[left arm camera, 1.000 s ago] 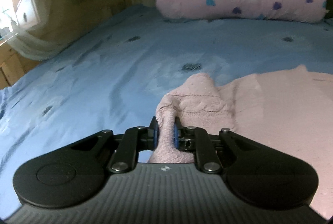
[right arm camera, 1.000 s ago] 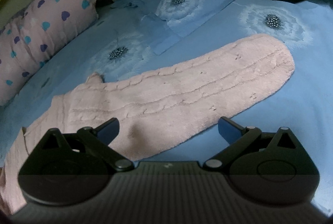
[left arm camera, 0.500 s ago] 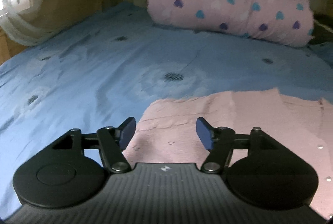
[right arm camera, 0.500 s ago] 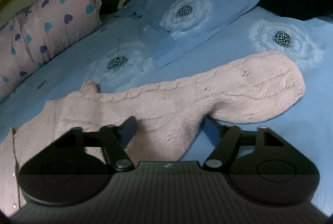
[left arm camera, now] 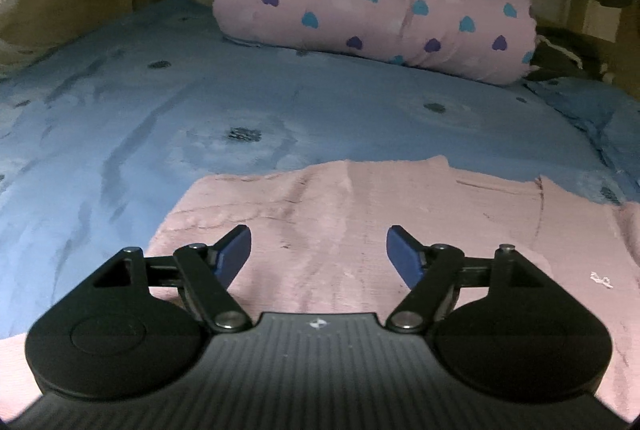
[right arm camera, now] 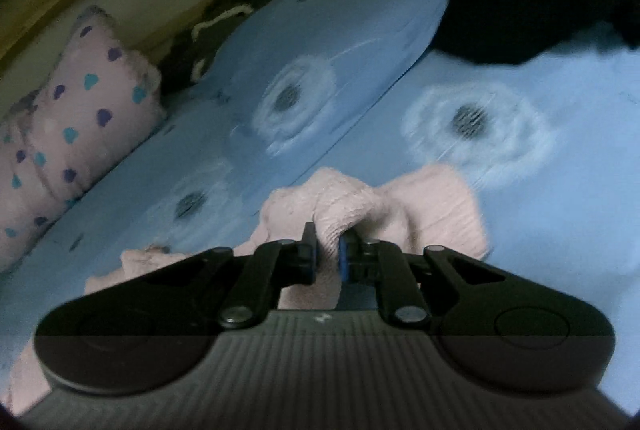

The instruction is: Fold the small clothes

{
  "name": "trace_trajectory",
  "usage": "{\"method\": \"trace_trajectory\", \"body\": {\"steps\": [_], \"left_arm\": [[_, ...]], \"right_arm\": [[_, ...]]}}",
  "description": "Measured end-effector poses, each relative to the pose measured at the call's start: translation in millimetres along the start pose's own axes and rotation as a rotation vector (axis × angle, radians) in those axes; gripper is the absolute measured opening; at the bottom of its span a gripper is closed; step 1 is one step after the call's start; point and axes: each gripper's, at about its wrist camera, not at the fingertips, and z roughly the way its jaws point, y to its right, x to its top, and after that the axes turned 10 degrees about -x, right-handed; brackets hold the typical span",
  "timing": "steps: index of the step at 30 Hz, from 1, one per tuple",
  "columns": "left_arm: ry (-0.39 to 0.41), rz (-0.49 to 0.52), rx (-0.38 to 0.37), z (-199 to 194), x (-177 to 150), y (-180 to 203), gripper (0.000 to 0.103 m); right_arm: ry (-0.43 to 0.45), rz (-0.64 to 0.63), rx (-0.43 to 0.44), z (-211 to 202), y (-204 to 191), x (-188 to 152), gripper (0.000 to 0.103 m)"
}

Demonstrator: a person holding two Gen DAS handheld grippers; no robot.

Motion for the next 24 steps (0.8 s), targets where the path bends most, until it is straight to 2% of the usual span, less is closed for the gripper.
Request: {"method": "trace_trajectory", "body": {"steps": [4, 7, 18, 24], "left_arm": [[-0.028, -0.026, -0.023, 6.6, -1.9, 1.5, 0.079], [-0.046, -0.024, -0.021, 9.9, -3.7, 3.2, 0.079], [-0.066, -0.023, -0.013, 8.7, -2.9, 1.3, 0.079], [-0.060, -0.035, -0.014, 6.2, -0.7, -2.5, 0.079]], "right_arm": [[0.026, -0.003, -0.041, -3.0, 10.7, 14.6, 0.014], [0.048, 0.013, -0.018, -12.6, 10.6, 21.5, 0.014], [0.169, -0.124, 0.243, -78.4, -75.7, 18.0, 0.014], [0.180, -0.211, 0.400, -114.2, -128.5, 0.2, 0.014]]}}
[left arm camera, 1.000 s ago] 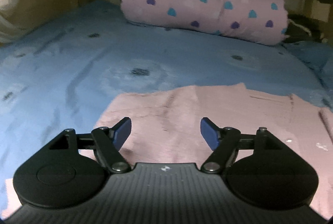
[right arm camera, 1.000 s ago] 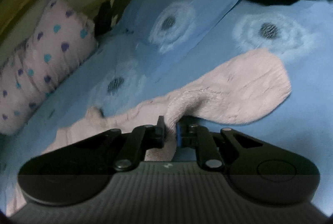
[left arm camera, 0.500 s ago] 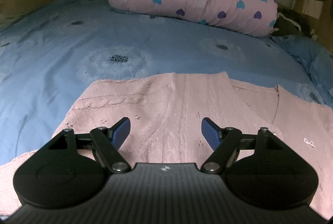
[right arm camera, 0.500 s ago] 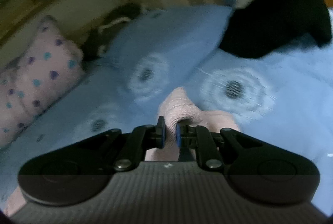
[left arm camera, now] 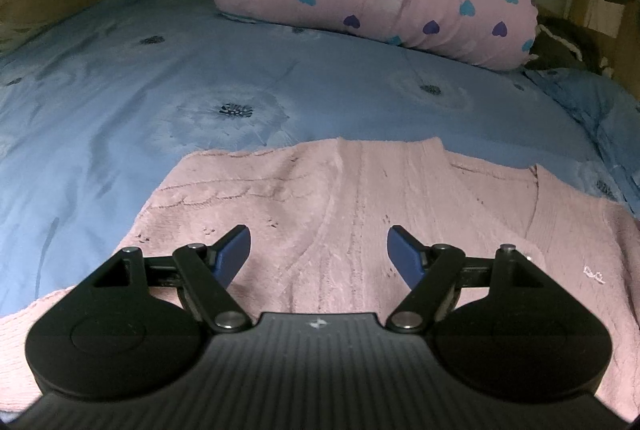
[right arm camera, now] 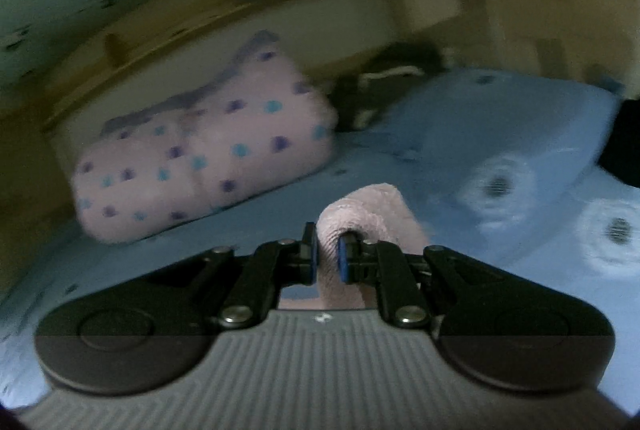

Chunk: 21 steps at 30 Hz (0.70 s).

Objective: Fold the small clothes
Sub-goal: 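Lift the sleeve with the right tool, fold it across the body, release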

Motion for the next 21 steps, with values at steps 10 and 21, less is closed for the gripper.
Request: {"method": "trace_trajectory", "body": {"steps": [10, 21], "left_arm": [[0.015, 0.017, 0.016, -6.6, -0.4, -0.5, 0.080], [-0.014, 0.002, -0.003, -2.1, -1.0, -0.9, 0.080]], "right_arm": [[-0.168, -0.186, 0.204, 22.2, -100.3, -77.1, 0.014], [-0.392, -0.242, 0.248, 54.7, -126.8, -160.9, 0.018]]}}
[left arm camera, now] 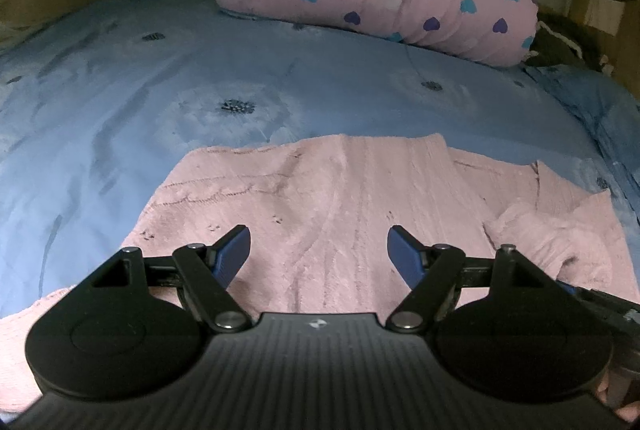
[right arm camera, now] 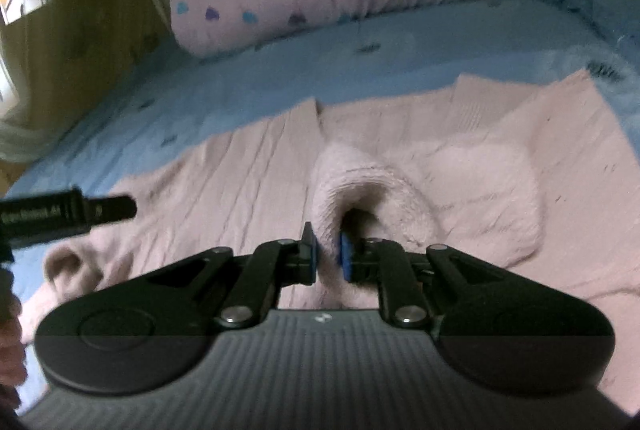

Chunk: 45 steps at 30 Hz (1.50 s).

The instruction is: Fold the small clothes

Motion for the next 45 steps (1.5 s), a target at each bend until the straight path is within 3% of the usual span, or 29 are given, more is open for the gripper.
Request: {"method": "trace_trajectory", "body": {"steps": [3, 5, 7, 12, 22, 28, 33, 37, 45], "left_arm": [[0.000, 0.018, -0.006, 0.2, -1.9, 4.1, 0.080], [-0.001, 0.029, -0.007, 0.5, -3.7, 7.0, 0.080], [-0.003, 0.039, -0.013, 1.1, -5.1, 10.3, 0.080], [-0.017, 0.066, -0.045, -1.0, -11.4, 23.5, 0.080], [-0.018, 0.145, -0.123, -28.2, -27.3, 86.2, 0.080], [0.005, 0.232, -0.162, -29.2, -29.1, 155.9, 0.080], [-0.017, 0.317, -0.141, -5.0, -43.3, 208.9, 0.080], [-0.020, 0.363, -0.119, 13.5, -54.6, 238.0, 0.080], [-0.040, 0.446, -0.041, 51.8, -67.6, 269.8, 0.080]], "right_arm": [[-0.013, -0.009, 0.012, -4.5, -2.1, 1.4, 0.031], [-0.030, -0.014, 0.031, -15.8, -0.9, 3.5, 0.050], [-0.034, -0.017, 0.048, -30.1, 2.8, 5.4, 0.054], [-0.003, -0.007, 0.065, -66.4, 26.8, 5.5, 0.054], [0.059, 0.099, -0.117, -80.8, 97.8, 3.9, 0.054], [-0.006, 0.153, -0.196, -76.6, 125.6, 20.0, 0.054], [0.008, 0.134, -0.289, -85.1, 140.4, 19.8, 0.054], [-0.030, 0.164, -0.256, -83.0, 153.0, 21.1, 0.054], [-0.044, 0.184, -0.276, -84.7, 170.2, 21.7, 0.054]]}}
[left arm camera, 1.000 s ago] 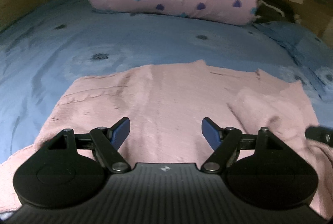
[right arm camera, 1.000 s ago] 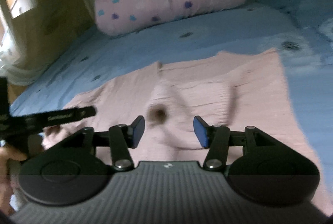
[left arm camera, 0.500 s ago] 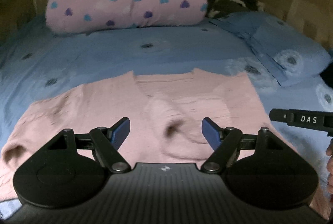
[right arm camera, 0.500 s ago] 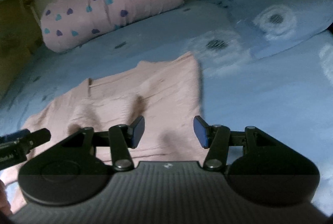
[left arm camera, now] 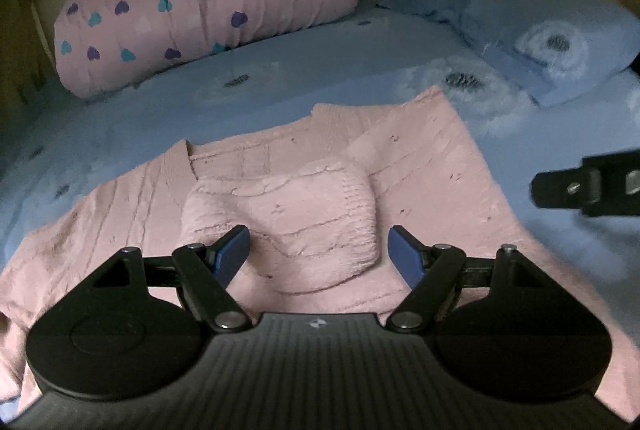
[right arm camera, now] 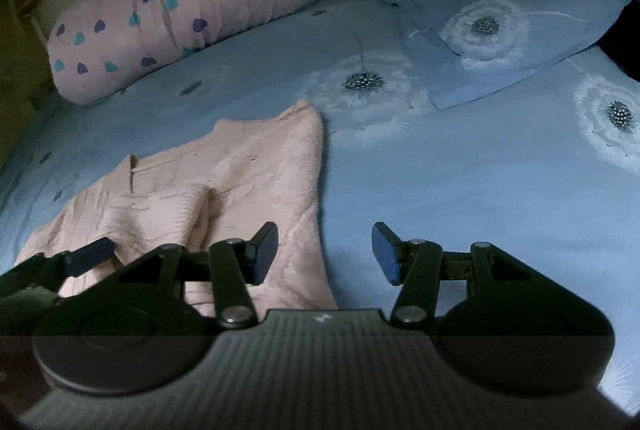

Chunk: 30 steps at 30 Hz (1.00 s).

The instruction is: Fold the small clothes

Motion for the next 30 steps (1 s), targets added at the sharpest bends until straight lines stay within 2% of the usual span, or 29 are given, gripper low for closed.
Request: {"method": "trace_trajectory", "body": {"steps": [9, 10, 12, 14, 16, 17, 20, 25, 30], "left_arm": [[0.002, 0.102, 0.074, 22.9, -2.6, 15.6, 0.080], [0.003, 0.115, 0.077, 24.4, -3.0, 16.2, 0.077], [0.011, 0.140, 0.085, 25.8, -4.6, 16.7, 0.060], [0.021, 0.146, 0.074, 23.8, -5.1, 14.1, 0.037], [0.042, 0.146, 0.061, 16.7, -4.0, 10.1, 0.023], [0.051, 0.137, 0.053, 12.1, -2.5, 5.9, 0.020], [0.083, 0.102, 0.049, -3.8, -0.4, -8.8, 0.019], [0.120, 0.005, 0.113, -31.1, -1.9, -57.2, 0.018], [0.090, -0.112, 0.200, -45.4, -13.4, -119.1, 0.018]], "right_arm": [[-0.009, 0.015, 0.014, 1.3, 2.3, 0.6, 0.054], [-0.007, 0.010, 0.017, 1.0, 0.9, 0.6, 0.054], [-0.007, -0.001, 0.021, 0.9, -0.9, 0.5, 0.054], [-0.011, -0.010, 0.021, 2.0, -3.2, 0.3, 0.054], [-0.016, -0.014, 0.021, 3.4, -4.0, -0.2, 0.054], [-0.017, -0.014, 0.022, 3.8, -3.5, -0.1, 0.054], [-0.019, -0.015, 0.021, 4.1, -3.1, 0.0, 0.054], [-0.029, -0.017, 0.019, 6.3, -3.5, -2.1, 0.054], [-0.038, -0.025, 0.021, 9.6, -6.0, -3.8, 0.054]]}}
